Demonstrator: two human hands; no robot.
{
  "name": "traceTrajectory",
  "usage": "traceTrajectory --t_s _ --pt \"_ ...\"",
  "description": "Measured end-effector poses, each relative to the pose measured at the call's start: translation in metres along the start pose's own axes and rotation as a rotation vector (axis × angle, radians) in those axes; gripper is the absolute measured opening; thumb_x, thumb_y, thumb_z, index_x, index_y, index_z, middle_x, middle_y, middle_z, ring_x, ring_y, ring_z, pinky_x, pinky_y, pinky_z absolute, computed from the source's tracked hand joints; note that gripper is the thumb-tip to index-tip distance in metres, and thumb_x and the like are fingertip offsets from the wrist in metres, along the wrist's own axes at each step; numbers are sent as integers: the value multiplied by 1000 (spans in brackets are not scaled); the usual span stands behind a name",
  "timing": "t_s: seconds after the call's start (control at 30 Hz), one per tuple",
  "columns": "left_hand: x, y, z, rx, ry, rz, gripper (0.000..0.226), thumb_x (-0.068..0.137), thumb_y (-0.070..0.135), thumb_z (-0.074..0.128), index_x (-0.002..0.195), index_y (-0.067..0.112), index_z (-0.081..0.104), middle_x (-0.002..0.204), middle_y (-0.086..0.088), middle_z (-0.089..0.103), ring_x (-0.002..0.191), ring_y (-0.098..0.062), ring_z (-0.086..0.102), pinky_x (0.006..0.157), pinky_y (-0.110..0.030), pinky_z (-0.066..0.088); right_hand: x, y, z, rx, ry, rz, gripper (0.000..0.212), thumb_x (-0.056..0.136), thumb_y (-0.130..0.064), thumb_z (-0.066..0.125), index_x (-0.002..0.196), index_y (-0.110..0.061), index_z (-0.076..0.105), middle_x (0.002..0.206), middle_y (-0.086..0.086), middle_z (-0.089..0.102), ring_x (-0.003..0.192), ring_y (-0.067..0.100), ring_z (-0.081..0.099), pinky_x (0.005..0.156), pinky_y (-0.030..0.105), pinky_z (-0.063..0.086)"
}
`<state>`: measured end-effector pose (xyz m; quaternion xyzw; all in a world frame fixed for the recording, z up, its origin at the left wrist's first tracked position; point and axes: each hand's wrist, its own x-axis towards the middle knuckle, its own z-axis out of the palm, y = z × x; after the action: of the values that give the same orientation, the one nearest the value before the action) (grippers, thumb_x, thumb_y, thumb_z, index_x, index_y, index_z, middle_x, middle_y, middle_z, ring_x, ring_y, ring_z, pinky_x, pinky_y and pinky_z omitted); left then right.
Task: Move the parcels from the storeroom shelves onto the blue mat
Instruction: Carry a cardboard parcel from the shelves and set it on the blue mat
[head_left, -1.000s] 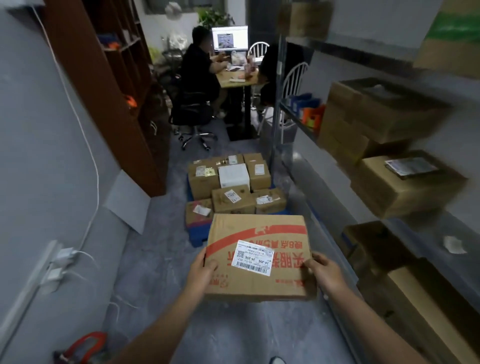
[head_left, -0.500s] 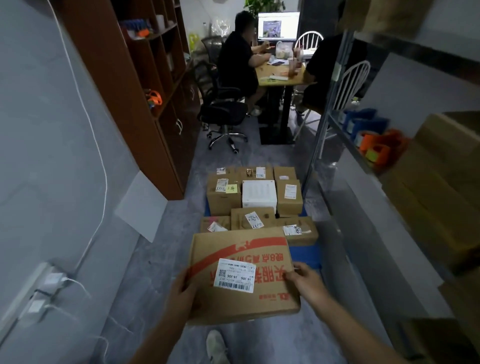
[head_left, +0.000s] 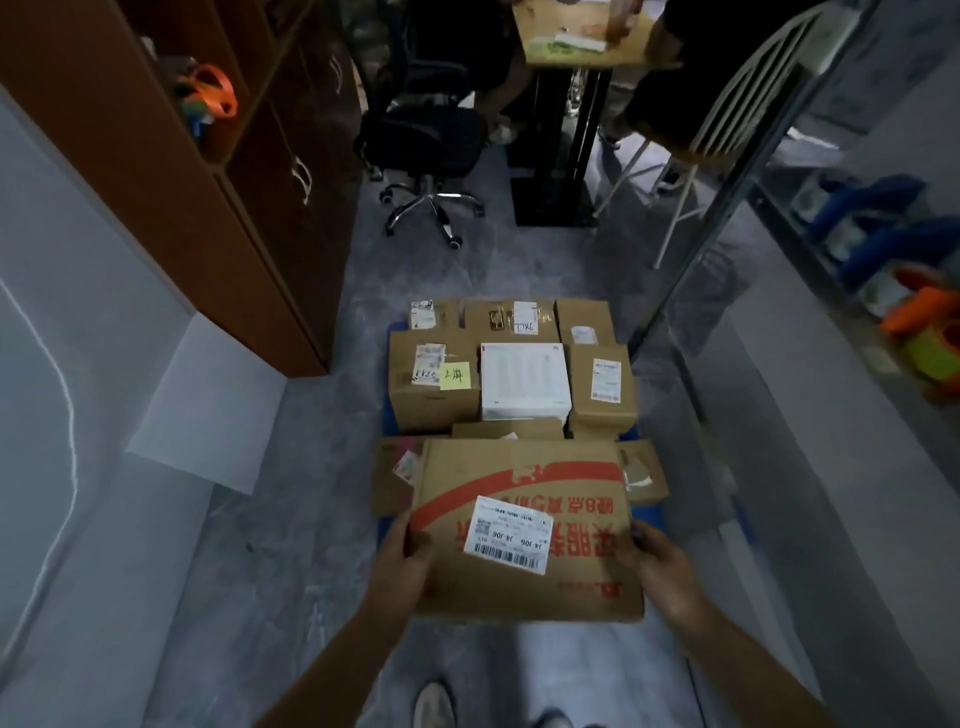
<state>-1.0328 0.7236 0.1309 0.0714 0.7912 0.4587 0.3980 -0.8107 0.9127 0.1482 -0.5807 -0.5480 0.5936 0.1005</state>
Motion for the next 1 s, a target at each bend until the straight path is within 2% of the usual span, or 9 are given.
traceTrajectory --t_s 0.17,0.23,0.3,0.37,0.43,0.57,0.7,0.83,1.0 --pt "100 2 45 35 -73 -94 60 94 10 52 148 29 33 130 -6 55 111 -26 56 93 -45 50 114 7 -4 -40 -36 85 15 94 1 54 95 -9 66 96 14 65 85 26 65 77 36 52" --pt "143 -2 69 -3 -57 -137 60 94 8 51 146 33 34 124 -4 56 101 -22 59 79 -37 53 166 17 -3 -58 -61 100 24 94 1 53 93 -21 62 88 4 63 68 4 67 63 17 53" --pt "184 -10 89 -34 -9 -176 59 93 4 50 143 33 38 123 -2 55 96 -19 58 72 -32 52 216 28 3 -84 -88 125 27 95 -6 56 101 -33 56 92 -8 61 71 -12 64 62 7 51" --pt "224 -24 108 -62 21 -208 53 94 5 52 140 29 43 125 -5 56 103 -25 58 84 -41 53 265 42 17 -82 -120 135 21 94 -15 59 113 -24 62 105 3 67 90 7 69 83 30 57" --pt "259 -40 123 -79 41 -227 43 94 11 55 133 26 47 122 -6 60 106 -25 58 90 -46 51 310 58 31 -58 -122 163 24 95 -18 59 118 -17 64 109 8 68 100 26 66 90 49 53" --pt "319 -70 141 -91 63 -286 42 93 11 54 131 25 48 117 -9 61 100 -28 62 72 -41 56 377 90 55 -23 -224 215 28 93 -7 59 111 -27 65 100 0 71 94 25 69 81 46 57" --pt "366 -90 152 -76 96 -300 45 92 7 52 132 25 48 120 -11 59 104 -36 61 83 -56 55 412 109 64 5 -206 209 35 87 -1 62 100 -33 67 87 -8 74 81 16 72 64 32 56" --pt "378 -102 158 -6 112 -270 50 86 -3 48 128 24 49 116 -10 61 101 -32 60 85 -59 53 416 119 66 -2 -186 168 33 87 -14 66 113 -35 64 105 -3 70 93 22 70 80 44 58" --pt "368 -93 157 43 91 -225 46 85 -6 45 121 21 55 112 -10 64 101 -31 61 85 -57 54 405 107 67 -33 -199 147 30 76 -40 64 105 -48 63 104 -9 71 100 18 68 88 44 55"
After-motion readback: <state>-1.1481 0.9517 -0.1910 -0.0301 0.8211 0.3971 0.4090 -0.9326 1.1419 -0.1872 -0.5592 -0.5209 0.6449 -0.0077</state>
